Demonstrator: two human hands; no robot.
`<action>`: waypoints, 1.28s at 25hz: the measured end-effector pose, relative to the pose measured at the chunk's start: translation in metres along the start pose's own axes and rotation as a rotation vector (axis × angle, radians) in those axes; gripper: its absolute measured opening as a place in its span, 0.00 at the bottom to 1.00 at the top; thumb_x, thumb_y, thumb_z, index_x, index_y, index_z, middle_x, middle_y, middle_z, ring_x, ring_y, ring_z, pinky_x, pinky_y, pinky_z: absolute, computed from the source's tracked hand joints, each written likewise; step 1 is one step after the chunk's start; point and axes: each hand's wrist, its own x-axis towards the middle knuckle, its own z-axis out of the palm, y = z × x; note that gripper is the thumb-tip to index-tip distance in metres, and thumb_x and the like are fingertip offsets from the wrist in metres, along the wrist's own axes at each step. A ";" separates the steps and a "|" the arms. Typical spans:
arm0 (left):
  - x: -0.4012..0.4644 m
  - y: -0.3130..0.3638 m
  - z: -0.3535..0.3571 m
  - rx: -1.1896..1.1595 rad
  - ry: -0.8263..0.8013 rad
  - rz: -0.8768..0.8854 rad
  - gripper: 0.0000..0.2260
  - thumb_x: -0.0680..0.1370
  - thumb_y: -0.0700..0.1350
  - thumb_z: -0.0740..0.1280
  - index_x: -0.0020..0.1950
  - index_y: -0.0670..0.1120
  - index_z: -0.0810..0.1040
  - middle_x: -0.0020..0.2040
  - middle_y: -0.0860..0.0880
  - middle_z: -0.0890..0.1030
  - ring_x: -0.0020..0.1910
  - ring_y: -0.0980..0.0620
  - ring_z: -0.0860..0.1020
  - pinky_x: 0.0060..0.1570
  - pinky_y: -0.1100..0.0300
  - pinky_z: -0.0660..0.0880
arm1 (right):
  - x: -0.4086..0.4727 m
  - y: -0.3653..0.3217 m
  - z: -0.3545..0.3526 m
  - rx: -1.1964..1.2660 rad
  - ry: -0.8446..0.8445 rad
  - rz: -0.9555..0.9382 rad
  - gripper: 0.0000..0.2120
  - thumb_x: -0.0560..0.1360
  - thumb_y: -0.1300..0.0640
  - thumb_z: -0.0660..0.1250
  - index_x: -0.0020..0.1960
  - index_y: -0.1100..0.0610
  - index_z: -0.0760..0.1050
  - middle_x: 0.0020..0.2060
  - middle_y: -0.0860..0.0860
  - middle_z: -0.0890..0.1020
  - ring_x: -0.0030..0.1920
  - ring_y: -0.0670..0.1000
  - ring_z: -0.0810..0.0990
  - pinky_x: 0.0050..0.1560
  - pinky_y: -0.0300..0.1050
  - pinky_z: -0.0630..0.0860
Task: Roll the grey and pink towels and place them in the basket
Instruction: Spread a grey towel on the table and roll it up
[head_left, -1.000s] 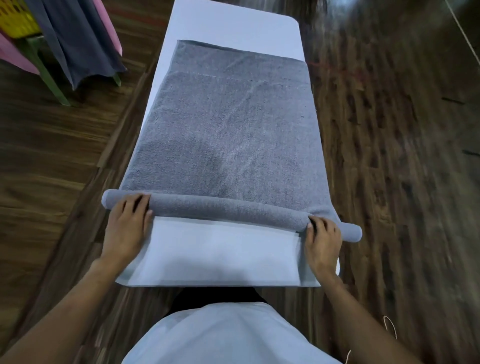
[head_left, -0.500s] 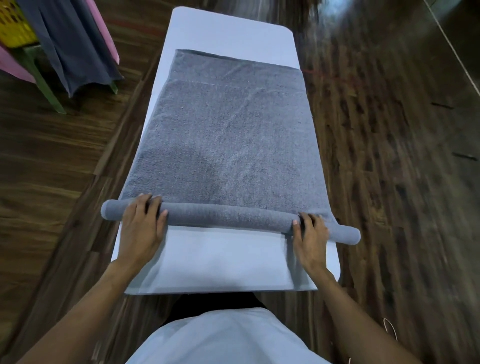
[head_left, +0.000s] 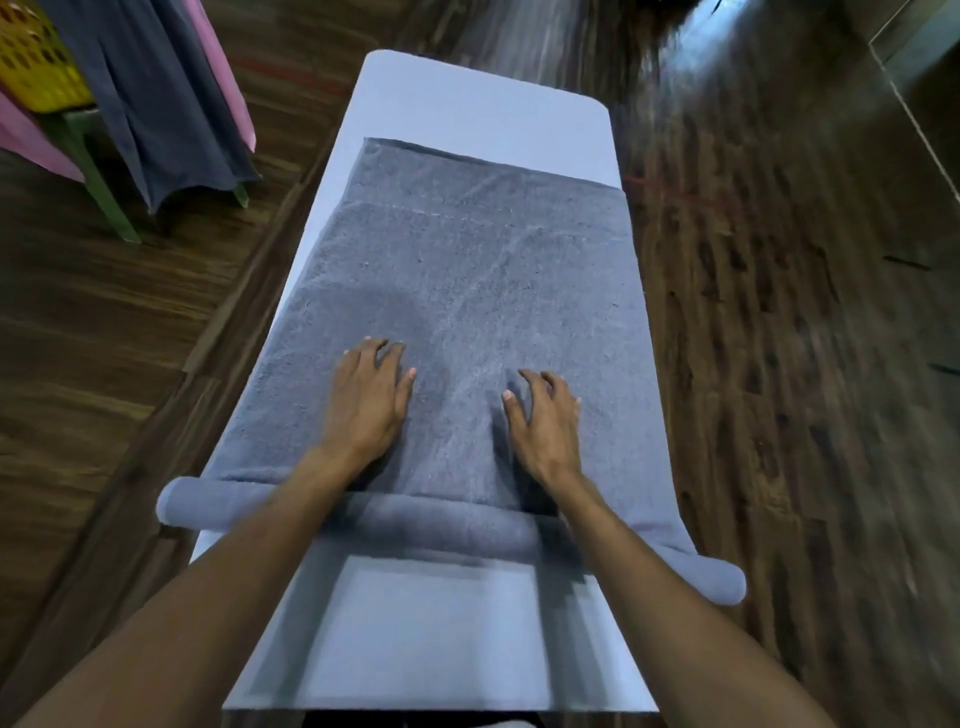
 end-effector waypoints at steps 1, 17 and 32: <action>0.024 0.003 0.005 -0.007 -0.003 -0.008 0.19 0.82 0.49 0.58 0.67 0.39 0.73 0.65 0.37 0.73 0.62 0.36 0.72 0.62 0.44 0.68 | 0.025 -0.002 0.001 -0.006 -0.007 -0.004 0.21 0.81 0.45 0.58 0.71 0.51 0.68 0.70 0.55 0.67 0.72 0.56 0.63 0.76 0.59 0.48; 0.324 -0.054 0.108 0.210 -0.074 -0.089 0.30 0.81 0.63 0.42 0.79 0.51 0.46 0.80 0.46 0.44 0.78 0.47 0.42 0.75 0.45 0.38 | 0.375 0.005 0.052 -0.335 -0.034 -0.078 0.31 0.80 0.35 0.45 0.80 0.46 0.48 0.79 0.55 0.43 0.78 0.60 0.40 0.75 0.64 0.36; 0.244 -0.061 0.060 0.114 -0.108 -0.059 0.27 0.82 0.58 0.47 0.79 0.48 0.53 0.80 0.44 0.49 0.78 0.47 0.46 0.75 0.46 0.42 | 0.309 -0.017 0.042 -0.174 -0.027 -0.202 0.27 0.81 0.40 0.53 0.76 0.50 0.59 0.79 0.58 0.51 0.79 0.59 0.44 0.76 0.61 0.42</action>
